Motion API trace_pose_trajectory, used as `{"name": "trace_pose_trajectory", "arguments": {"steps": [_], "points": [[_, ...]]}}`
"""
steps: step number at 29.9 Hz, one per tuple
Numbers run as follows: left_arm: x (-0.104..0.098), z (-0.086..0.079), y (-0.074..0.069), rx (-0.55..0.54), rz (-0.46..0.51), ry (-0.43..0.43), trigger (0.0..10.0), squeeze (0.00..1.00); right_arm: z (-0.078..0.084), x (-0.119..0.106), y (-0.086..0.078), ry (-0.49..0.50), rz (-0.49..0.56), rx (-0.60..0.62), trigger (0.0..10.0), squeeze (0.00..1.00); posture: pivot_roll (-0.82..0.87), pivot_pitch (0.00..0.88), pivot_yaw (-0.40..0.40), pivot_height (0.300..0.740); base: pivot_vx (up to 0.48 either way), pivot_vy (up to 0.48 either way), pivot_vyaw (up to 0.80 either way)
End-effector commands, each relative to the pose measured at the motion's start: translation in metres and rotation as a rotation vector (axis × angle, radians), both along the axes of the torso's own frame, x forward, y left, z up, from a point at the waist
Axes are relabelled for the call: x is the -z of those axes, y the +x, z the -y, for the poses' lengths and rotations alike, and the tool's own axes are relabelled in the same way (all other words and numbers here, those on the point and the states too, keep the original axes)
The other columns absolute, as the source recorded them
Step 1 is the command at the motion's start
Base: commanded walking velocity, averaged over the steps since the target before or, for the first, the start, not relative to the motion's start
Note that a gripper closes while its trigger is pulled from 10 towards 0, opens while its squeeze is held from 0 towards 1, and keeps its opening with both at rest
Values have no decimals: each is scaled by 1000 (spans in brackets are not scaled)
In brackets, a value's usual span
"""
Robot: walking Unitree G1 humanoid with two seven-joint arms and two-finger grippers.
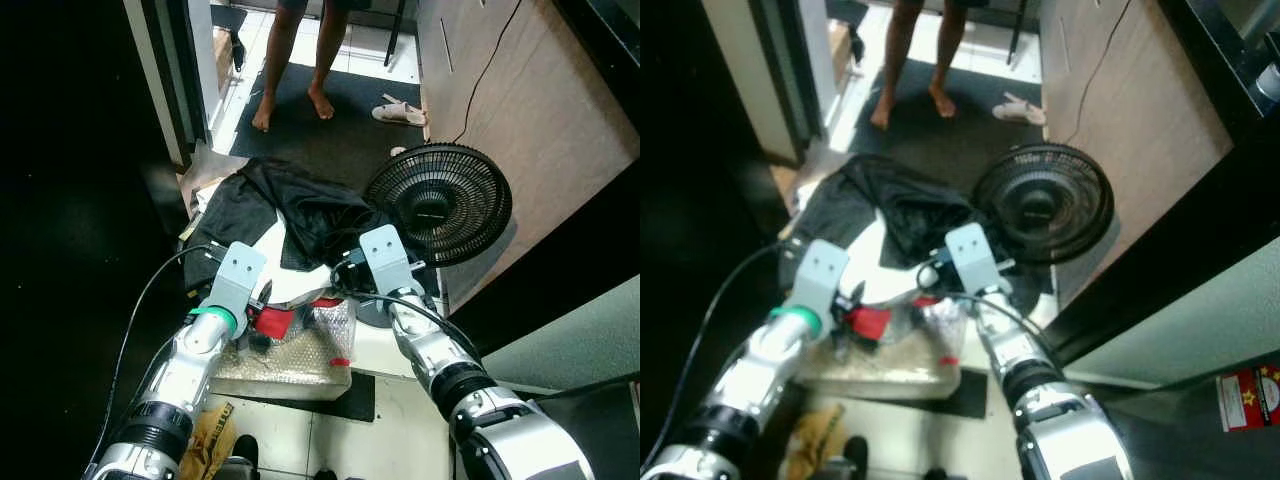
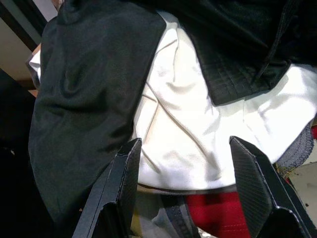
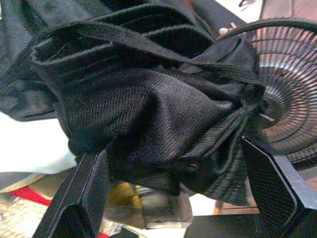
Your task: Clothes washing
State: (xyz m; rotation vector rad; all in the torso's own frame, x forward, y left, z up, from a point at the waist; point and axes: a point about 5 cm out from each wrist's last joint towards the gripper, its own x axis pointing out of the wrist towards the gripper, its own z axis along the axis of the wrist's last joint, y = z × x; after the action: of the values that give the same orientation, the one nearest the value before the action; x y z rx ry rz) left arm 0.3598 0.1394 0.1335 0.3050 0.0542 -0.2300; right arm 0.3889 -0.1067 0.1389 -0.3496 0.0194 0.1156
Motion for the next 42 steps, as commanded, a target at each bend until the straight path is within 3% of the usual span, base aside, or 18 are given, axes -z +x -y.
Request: {"name": "trace_pose_trajectory", "arguments": {"steps": [1, 3, 4, 5, 6, 9, 10, 12, 15, 21, 25, 26, 27, 28, 30, 34, 36, 42], "points": [[12, 2, -6, 0, -42, -7, 10000, 0, 6, 21, -7, 15, -81, 18, 10000, 0, 126, 331, -54, 740, 0, 0, 0], [12, 2, -6, 0, -43, -7, 10000, 0, 3, 27, -10, 58, -118, 12, 9647, 0, 127, 334, -51, 740, 0, 0, 0], [13, 3, -6, -1, -44, -8, 10000, 0, 0, 31, -11, 97, -144, 11, 1843, 0, 128, 334, -51, 740, 0, 0, 0], [13, 3, -6, -1, -44, -8, 10000, 0, 0, 31, -11, 97, -144, 11, 1843, 0, 128, 334, -51, 740, 0, 0, 0], [13, 3, -7, -1, -45, -8, 10000, 0, -2, 33, -13, 123, -162, 9, 0, 0, 128, 334, -51, 740, 0, 0, 0], [14, 2, -8, -6, -47, -11, 10000, 0, -18, 41, -17, 282, -256, -55, 0, 0, 136, 335, -52, 740, 0, 0, 0], [14, 2, -8, -6, -47, -11, 10000, 0, -18, 41, -17, 282, -256, -55, 0, 0, 136, 335, -52, 740, 0, 0, 0], [15, -2, -10, -20, -51, -10, 10000, 0, -33, 43, -21, 385, -316, -149, 0, 0, 135, 337, -54, 740, 0, 0, 0], [16, -3, -10, -24, -52, -9, 10000, 0, -36, 44, -22, 413, -326, -171, 0, 0, 135, 337, -54, 740, 0, 0, 0], [17, -6, -12, -36, -57, -12, 10000, 0, -53, 39, -26, 604, -374, -327, 0, 0, 131, 336, -57, 740, 0, 0, 0], [18, -5, -12, -37, -59, -13, 10000, 0, -56, 35, -26, 603, -348, -378, 0, 0, 128, 334, -54, 740, 0, 0, 0], [17, -4, -12, -33, -59, -13, 10000, 0, -50, 24, -21, 510, -233, -346, 4549, 0, 126, 333, -52, 740, 0, 0, 0], [16, -3, -11, -32, -58, -14, 10000, 0, -45, 15, -17, 464, -155, -320, 10000, 0, 125, 332, -51, 740, 0, 0, 0], [16, -3, -11, -32, -58, -14, 10000, 0, -45, 15, -17, 464, -155, -320, 10000, 0, 125, 332, -51, 740, 0, 0, 0], [15, -3, -10, -31, -56, -14, 10000, 0, -35, -2, -11, 433, -36, -271, 10000, 0, 123, 331, -49, 740, 0, 0, 0], [15, -3, -10, -29, -55, -14, 10000, 0, -26, -15, -7, 437, 38, -253, 10000, 0, 122, 329, -47, 740, 0, 0, 0], [13, -2, -9, -27, -51, -15, 10000, 0, -14, -34, -4, 441, 128, -265, 10000, 0, 121, 328, -47, 740, 0, 0, 0], [12, -3, -9, -26, -47, -16, 10000, 0, 11, -83, -17, 476, 380, -301, 10000, 0, 113, 323, -41, 740, 0, 0, 0]]}}
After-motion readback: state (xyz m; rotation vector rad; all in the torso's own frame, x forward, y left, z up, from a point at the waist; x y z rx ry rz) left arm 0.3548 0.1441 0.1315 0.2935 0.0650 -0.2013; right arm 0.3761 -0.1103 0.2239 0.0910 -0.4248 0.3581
